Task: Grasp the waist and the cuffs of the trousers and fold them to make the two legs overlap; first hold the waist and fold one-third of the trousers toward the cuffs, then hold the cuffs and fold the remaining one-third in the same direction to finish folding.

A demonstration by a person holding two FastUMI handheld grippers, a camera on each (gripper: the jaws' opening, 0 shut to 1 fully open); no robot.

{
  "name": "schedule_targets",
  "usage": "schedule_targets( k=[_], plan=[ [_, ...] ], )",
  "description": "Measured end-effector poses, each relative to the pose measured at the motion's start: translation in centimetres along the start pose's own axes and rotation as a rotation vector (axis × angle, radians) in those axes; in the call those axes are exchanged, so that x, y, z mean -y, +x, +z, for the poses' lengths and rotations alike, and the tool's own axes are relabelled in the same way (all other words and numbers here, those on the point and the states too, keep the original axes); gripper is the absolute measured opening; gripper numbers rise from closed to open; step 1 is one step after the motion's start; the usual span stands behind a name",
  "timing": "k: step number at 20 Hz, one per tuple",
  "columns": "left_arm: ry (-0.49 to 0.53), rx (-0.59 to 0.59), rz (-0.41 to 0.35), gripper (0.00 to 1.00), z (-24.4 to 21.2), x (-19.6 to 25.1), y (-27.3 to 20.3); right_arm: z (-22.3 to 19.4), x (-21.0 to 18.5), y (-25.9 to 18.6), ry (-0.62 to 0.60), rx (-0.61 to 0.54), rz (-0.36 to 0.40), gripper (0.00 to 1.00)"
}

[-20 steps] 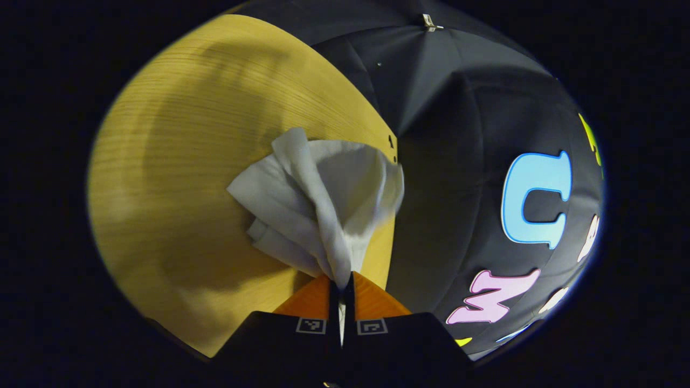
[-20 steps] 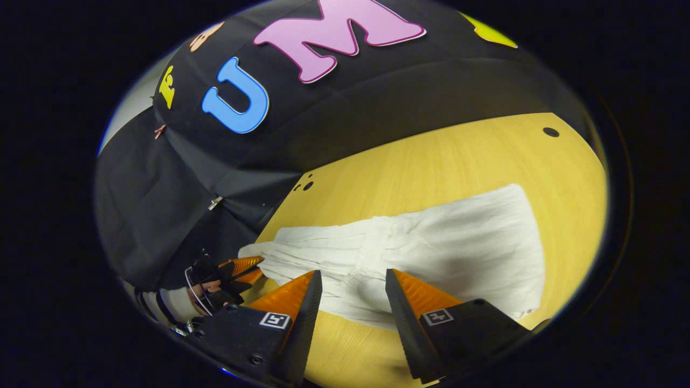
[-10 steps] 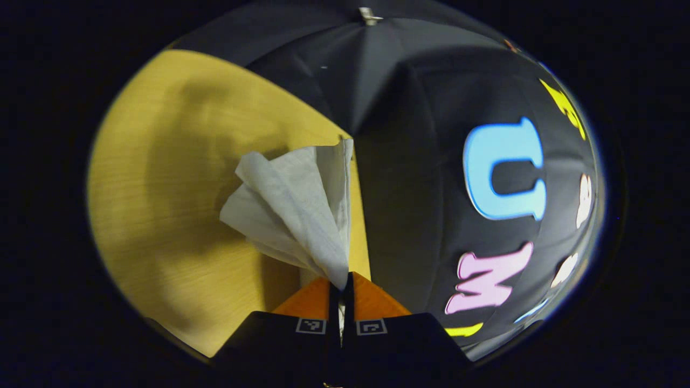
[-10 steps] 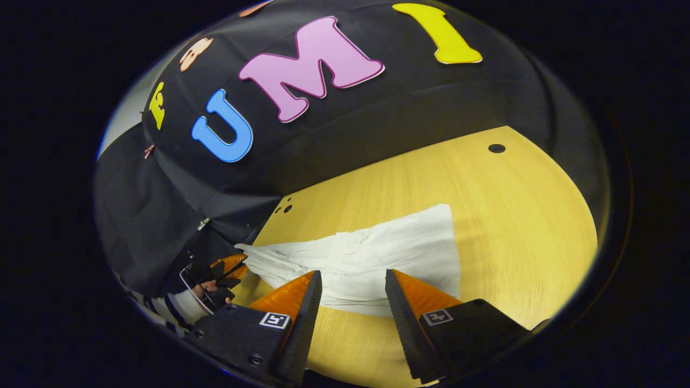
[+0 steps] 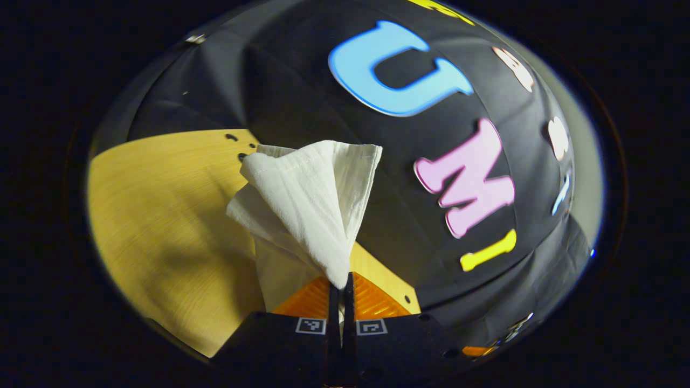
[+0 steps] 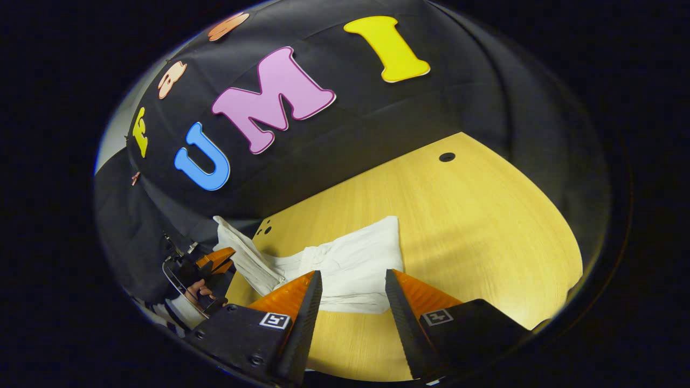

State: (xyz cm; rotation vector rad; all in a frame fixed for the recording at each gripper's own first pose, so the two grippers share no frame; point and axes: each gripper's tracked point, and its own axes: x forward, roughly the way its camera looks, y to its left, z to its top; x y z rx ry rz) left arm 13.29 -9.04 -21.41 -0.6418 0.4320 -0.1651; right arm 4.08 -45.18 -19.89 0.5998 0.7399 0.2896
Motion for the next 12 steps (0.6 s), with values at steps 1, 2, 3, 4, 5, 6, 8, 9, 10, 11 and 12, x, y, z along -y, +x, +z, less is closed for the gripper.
schedule_targets(
  k=[1, 2, 3, 4, 5, 6, 8, 9, 10, 11, 12],
  plan=[
    [0.045, -0.019, -0.008, 0.06, -0.8, 1.1, 0.4, 0.1, 0.7, -0.7, -0.002, 0.001, -0.007, 0.73],
    [0.084, -0.033, -0.013, 0.06, -1.6, 2.0, 0.8, 0.3, 1.2, -1.3, 0.0, 0.006, -0.017, 0.73],
    [0.124, -0.05, -0.016, 0.06, -2.4, 2.8, 1.3, 0.7, 1.8, -1.9, 0.004, 0.014, -0.022, 0.73],
    [0.169, -0.069, -0.021, 0.06, -3.4, 3.6, 1.8, 1.0, 2.2, -2.3, 0.013, 0.024, -0.028, 0.73],
    [0.218, -0.091, -0.025, 0.06, -4.3, 4.3, 2.2, 1.4, 2.8, -2.5, 0.028, 0.032, -0.033, 0.74],
    [0.268, -0.115, -0.027, 0.06, -5.6, 5.1, 2.7, 1.6, 3.3, -2.9, 0.045, 0.039, -0.035, 0.76],
    [0.369, -0.159, -0.039, 0.06, -7.9, 6.0, 2.6, 2.0, 4.6, -3.3, 0.067, 0.054, -0.05, 0.78],
    [0.417, -0.18, -0.047, 0.06, -8.9, 6.4, 2.7, 2.3, 5.2, -3.5, 0.074, 0.058, -0.059, 0.78],
    [0.457, -0.207, -0.06, 0.06, -9.9, 6.9, 3.2, 2.4, 5.7, -3.7, 0.081, 0.062, -0.067, 0.93],
    [0.488, -0.232, -0.069, 0.06, -10.9, 7.2, 3.4, 2.7, 6.1, -3.8, 0.087, 0.066, -0.074, 0.78],
    [0.516, -0.262, -0.077, 0.06, -12.3, 7.0, 3.3, 2.7, 6.6, -4.0, 0.096, 0.067, -0.08, 0.78]
  ],
)
